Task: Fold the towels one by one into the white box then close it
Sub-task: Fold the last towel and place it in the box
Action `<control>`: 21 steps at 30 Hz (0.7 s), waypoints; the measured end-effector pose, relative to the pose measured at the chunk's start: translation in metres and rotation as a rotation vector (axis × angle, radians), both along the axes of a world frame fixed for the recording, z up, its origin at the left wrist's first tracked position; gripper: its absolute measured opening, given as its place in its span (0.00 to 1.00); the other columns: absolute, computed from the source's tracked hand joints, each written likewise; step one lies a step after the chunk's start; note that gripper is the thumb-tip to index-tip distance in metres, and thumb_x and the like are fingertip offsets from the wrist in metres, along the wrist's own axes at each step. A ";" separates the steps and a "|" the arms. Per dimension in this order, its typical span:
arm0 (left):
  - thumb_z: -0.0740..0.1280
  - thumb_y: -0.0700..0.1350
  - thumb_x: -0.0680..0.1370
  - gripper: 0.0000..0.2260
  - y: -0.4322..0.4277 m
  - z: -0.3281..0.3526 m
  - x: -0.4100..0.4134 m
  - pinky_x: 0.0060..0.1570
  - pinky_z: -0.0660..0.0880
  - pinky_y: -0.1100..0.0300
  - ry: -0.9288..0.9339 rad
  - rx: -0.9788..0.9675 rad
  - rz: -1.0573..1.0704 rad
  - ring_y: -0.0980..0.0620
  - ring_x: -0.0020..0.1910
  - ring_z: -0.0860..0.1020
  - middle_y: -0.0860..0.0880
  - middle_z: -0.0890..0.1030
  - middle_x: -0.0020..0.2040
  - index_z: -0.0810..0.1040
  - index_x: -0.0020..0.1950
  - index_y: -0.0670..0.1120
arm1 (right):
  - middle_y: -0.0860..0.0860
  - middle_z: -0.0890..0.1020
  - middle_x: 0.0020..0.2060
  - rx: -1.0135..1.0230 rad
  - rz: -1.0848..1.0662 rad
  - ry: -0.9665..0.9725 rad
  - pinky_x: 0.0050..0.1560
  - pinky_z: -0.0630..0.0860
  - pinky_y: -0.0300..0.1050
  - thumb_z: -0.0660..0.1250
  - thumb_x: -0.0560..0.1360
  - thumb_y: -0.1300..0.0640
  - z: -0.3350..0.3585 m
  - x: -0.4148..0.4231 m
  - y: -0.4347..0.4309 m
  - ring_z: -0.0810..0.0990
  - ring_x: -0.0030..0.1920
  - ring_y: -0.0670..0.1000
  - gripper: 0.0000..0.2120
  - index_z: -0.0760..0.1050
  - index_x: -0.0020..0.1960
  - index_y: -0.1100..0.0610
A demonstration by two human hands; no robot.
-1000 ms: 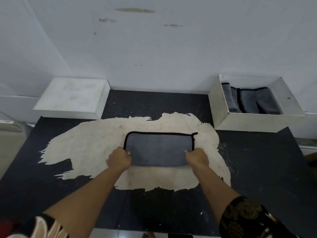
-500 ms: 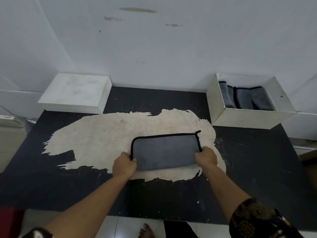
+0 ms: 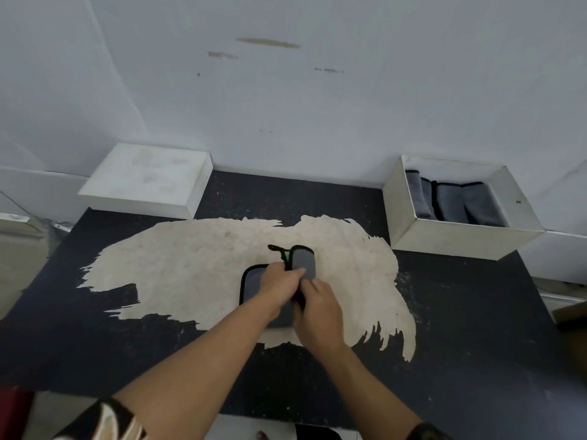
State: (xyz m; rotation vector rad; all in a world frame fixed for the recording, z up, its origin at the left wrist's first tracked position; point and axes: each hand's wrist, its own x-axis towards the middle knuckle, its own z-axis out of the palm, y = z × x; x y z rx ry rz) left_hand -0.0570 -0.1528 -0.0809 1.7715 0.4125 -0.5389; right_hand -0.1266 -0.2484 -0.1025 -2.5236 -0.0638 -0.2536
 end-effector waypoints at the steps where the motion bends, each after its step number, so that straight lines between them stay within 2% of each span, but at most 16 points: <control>1: 0.66 0.47 0.76 0.08 0.003 -0.002 0.000 0.43 0.78 0.55 -0.028 0.056 0.007 0.49 0.46 0.81 0.45 0.83 0.47 0.80 0.50 0.44 | 0.50 0.77 0.45 -0.009 0.006 0.000 0.39 0.70 0.40 0.70 0.70 0.62 -0.004 -0.003 0.002 0.74 0.45 0.51 0.13 0.76 0.54 0.56; 3: 0.65 0.42 0.77 0.05 0.011 -0.004 -0.001 0.41 0.76 0.56 -0.080 0.152 0.042 0.49 0.45 0.80 0.45 0.82 0.45 0.79 0.49 0.43 | 0.50 0.76 0.49 -0.010 -0.026 0.042 0.40 0.74 0.41 0.72 0.67 0.60 -0.013 -0.008 0.002 0.73 0.47 0.50 0.20 0.74 0.58 0.55; 6: 0.64 0.41 0.78 0.07 0.029 -0.008 -0.001 0.47 0.77 0.55 -0.109 0.214 0.092 0.48 0.48 0.79 0.47 0.82 0.48 0.79 0.54 0.44 | 0.52 0.74 0.54 -0.008 -0.085 0.164 0.43 0.77 0.43 0.74 0.66 0.59 -0.026 -0.010 0.000 0.74 0.50 0.52 0.25 0.71 0.61 0.56; 9: 0.64 0.42 0.79 0.11 0.051 -0.019 -0.001 0.49 0.76 0.55 -0.111 0.255 0.090 0.48 0.50 0.78 0.47 0.81 0.52 0.78 0.60 0.45 | 0.53 0.72 0.58 -0.044 -0.085 0.258 0.46 0.76 0.43 0.71 0.71 0.60 -0.033 -0.010 0.002 0.75 0.52 0.53 0.25 0.69 0.65 0.56; 14: 0.66 0.43 0.78 0.09 0.084 -0.036 -0.005 0.47 0.76 0.56 -0.060 0.326 0.091 0.49 0.48 0.78 0.47 0.81 0.51 0.78 0.57 0.44 | 0.56 0.72 0.57 -0.104 -0.033 0.291 0.41 0.76 0.46 0.67 0.71 0.65 -0.044 -0.010 0.008 0.76 0.47 0.55 0.21 0.69 0.62 0.57; 18: 0.66 0.36 0.75 0.16 0.100 -0.045 -0.007 0.44 0.76 0.58 0.084 0.307 -0.062 0.49 0.49 0.78 0.48 0.79 0.49 0.74 0.63 0.43 | 0.57 0.73 0.56 -0.141 -0.016 0.303 0.40 0.78 0.45 0.70 0.69 0.66 -0.053 -0.013 0.008 0.76 0.43 0.53 0.22 0.70 0.61 0.57; 21: 0.67 0.36 0.74 0.20 0.104 -0.047 -0.006 0.47 0.74 0.60 0.066 0.355 -0.143 0.49 0.51 0.77 0.48 0.78 0.51 0.72 0.66 0.43 | 0.57 0.72 0.56 -0.162 -0.009 0.311 0.39 0.76 0.45 0.69 0.70 0.66 -0.056 -0.014 0.008 0.75 0.43 0.53 0.21 0.71 0.61 0.57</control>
